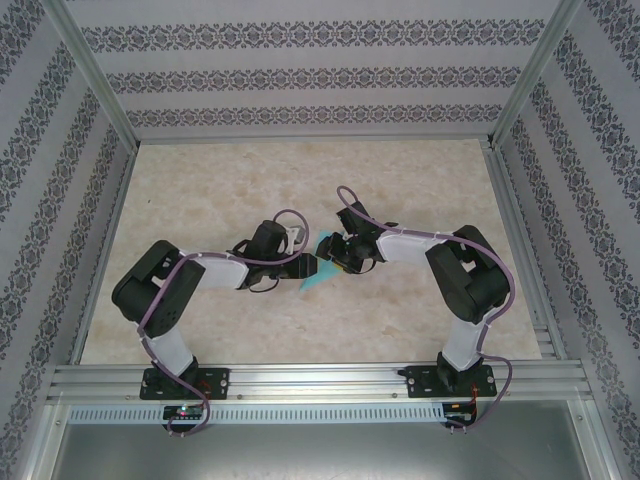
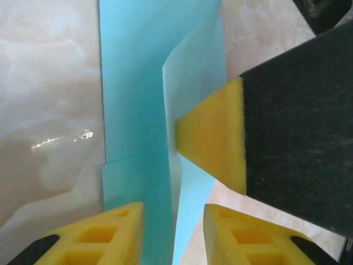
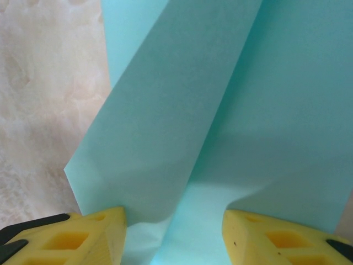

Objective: Fold a paper plane with a square sheet of paper (pick it up from the middle)
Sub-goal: Fourth fold the wing at the center of the table.

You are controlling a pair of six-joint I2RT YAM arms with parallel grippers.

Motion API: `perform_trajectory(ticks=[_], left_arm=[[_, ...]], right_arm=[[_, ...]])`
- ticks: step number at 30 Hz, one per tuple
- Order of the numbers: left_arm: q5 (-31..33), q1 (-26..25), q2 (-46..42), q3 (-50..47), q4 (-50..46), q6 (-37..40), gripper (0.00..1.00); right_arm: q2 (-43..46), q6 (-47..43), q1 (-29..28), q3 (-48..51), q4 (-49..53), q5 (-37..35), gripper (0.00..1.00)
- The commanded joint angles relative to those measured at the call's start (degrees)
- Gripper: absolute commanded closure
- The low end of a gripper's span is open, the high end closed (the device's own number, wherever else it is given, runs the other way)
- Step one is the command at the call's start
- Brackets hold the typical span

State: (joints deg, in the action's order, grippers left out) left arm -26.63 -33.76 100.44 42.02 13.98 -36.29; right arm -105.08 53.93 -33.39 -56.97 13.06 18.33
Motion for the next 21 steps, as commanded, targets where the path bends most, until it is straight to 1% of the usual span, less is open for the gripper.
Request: perform_trajectory(ticks=[1,3,12,16,21], left_arm=[[-1.61,0.57,1.75,1.66,0.74,1.68,0.66],[-2.89,0.60,2.83,1.75,2.10,1.78,0.67],[-5.90,0.58,5.52,3.20,4.85,2.36,0.82],[-8.05,0.62,5.97,3.05,6.81,2.59,0.87],[-6.66,0.72,6.33,3.33,5.23,3.05,0.91]], right_arm=[[-5.05,0.18,-0.35,2.75,8.96,-4.44,0.48],[-4.81,0.27,-0.36,2.85,8.63,-4.05,0.48],[-4.43,0.62,-0.40,3.20,7.75,-3.55,0.48],[-4.30,0.71,-0.42,3.27,7.66,-3.30,0.48],[-2.94,0.34,-0.35,3.31,7.44,-3.21,0.48]])
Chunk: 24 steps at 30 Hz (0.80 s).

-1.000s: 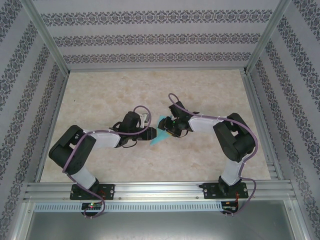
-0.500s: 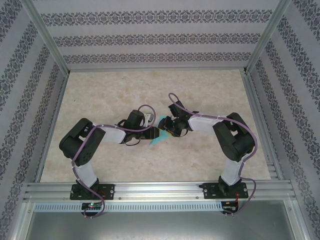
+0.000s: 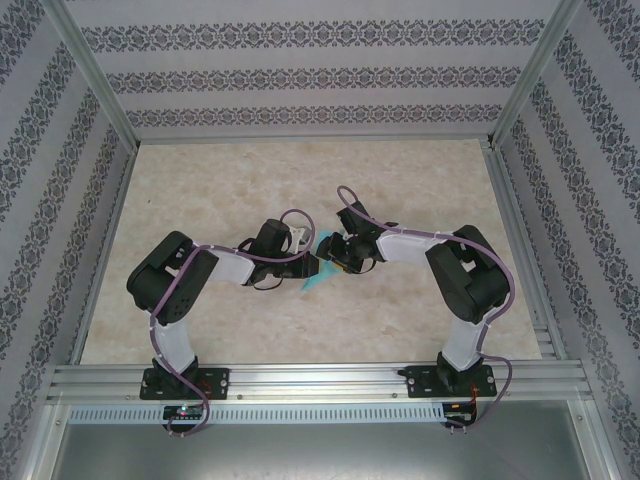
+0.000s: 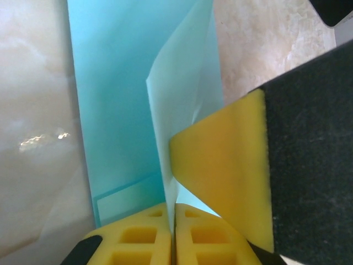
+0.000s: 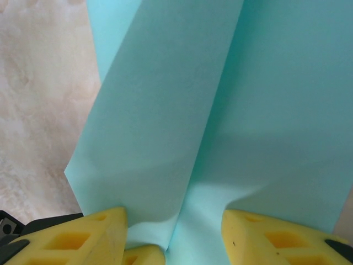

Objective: Fold a paper plane with a square sheet of paper (pick it up from the middle)
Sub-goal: Fourth fold the wing at the center of the table.

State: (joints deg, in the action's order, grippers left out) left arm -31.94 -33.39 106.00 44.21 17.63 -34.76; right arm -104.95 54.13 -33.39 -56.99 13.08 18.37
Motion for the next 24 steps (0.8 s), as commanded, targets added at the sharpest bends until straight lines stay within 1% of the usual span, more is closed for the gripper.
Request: perform_trajectory(ticks=[1,12,18,24], left_arm=[[-1.21,0.47,0.71,1.06,1.55,1.54,0.92],[-0.83,0.86,0.75,1.18,-0.86,3.21,0.94],[-1.19,0.90,1.21,1.48,-0.97,3.06,0.94],[-2.23,0.94,1.65,1.72,-0.88,2.51,0.92]], right_arm=[[-2.54,-0.18,-0.21,3.30,7.40,-3.17,0.48],[8.33,-9.01,2.44,2.02,7.36,-1.26,0.49],[6.05,-8.89,2.08,1.15,4.43,2.16,0.50],[3.32,-8.32,1.83,-0.45,1.68,4.30,0.49]])
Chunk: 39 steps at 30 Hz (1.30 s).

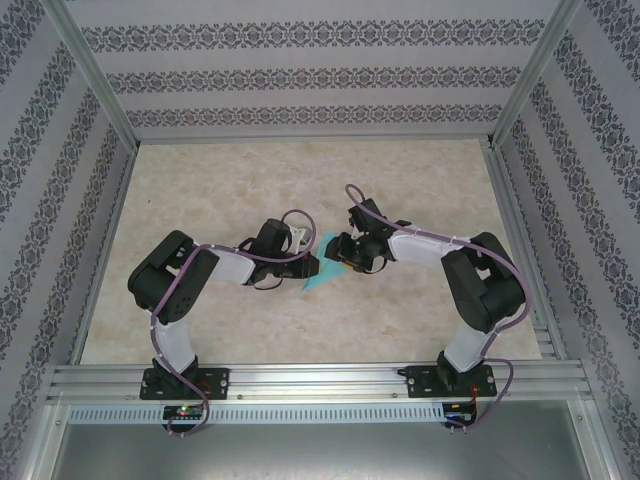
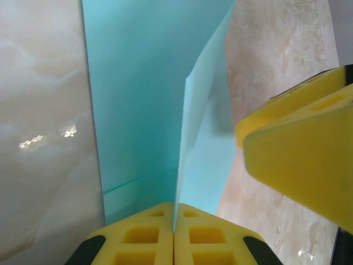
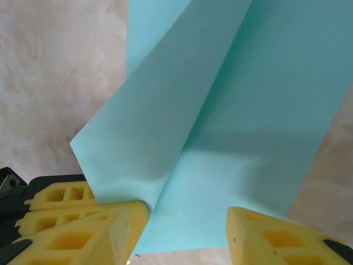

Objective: Fold a paper plane with a square sheet of paper (pick it up from the middle)
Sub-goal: Fourth fold the wing at the center of the table.

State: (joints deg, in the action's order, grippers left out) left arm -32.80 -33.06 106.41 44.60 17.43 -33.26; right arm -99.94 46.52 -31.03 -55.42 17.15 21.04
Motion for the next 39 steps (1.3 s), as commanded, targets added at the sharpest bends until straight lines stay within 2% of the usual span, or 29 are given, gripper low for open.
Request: perform_trajectory(ticks=[1,9,14,21,32,36,39], left_arm=[[-1.39,0.61,1.23,1.29,-0.68,0.91,0.92],[-1.64,0.66,1.53,1.26,-0.62,0.76,0.92],[-1.95,0.56,1.34,1.30,-0.67,0.23,0.89],[-4.47,0.61,1.21,0.89,1.39,-2.20,0.76],[-0.91,1.90,-8.25,-1.65,-7.29,-0.26,0.59],[1.70,2.36,-11.49,-2.42,-10.48,-0.30,0.62],[0.40,2.29,-12.56,-2.77,-8.66,-1.72,0.67]], right_arm=[[-2.19,-0.73,-0.53,-2.45,-2.32,1.72,0.49],[-5.54,-0.15,-0.61,-4.34,-2.50,1.49,0.47],[-7.01,0.21,-0.70,-4.88,1.92,-1.66,0.48],[-8.38,1.17,-0.79,-4.56,4.20,-3.77,0.48],[-8.62,2.05,-0.79,-4.52,5.48,-5.11,0.48],[-9.01,2.83,-0.71,-4.48,6.26,-5.84,0.48],[-9.26,3.14,-0.79,-4.56,6.62,-6.14,0.48]])
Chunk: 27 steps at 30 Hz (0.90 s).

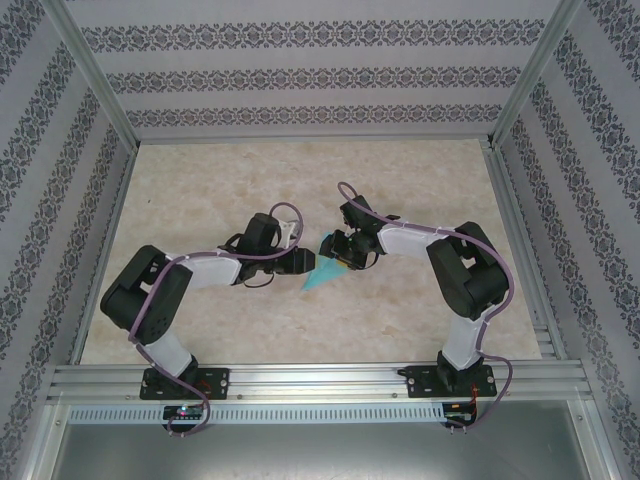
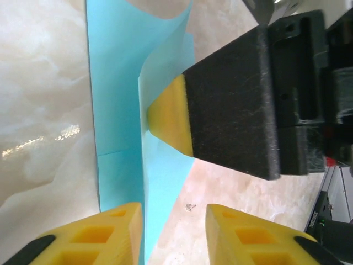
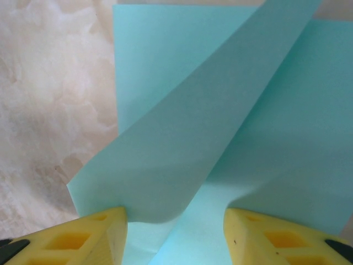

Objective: Fold a paper plane with a square sheet of paper (pick it up from the middle)
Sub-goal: Fourth fold the wing at the center of the table.

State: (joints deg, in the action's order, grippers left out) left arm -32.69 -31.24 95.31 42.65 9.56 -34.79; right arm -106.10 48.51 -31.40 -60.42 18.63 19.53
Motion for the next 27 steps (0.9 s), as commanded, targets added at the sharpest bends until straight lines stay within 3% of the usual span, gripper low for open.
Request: perform_trajectory(ticks=[1,13,27], left_arm=[[-0.67,0.38,-1.46,-0.98,0.50,-0.88,0.69],[-2.38,-2.02,4.24,2.22,3.01,-1.47,0.78],[1.90,-1.96,6.93,3.46,-1.37,-0.10,0.85]], right_arm=[[-3.25,1.15,-0.42,0.31,5.39,-4.80,0.48],[-4.46,0.49,-0.55,-0.68,7.98,-5.91,0.46],[-4.88,-0.61,-0.42,-0.75,8.69,-6.37,0.47]])
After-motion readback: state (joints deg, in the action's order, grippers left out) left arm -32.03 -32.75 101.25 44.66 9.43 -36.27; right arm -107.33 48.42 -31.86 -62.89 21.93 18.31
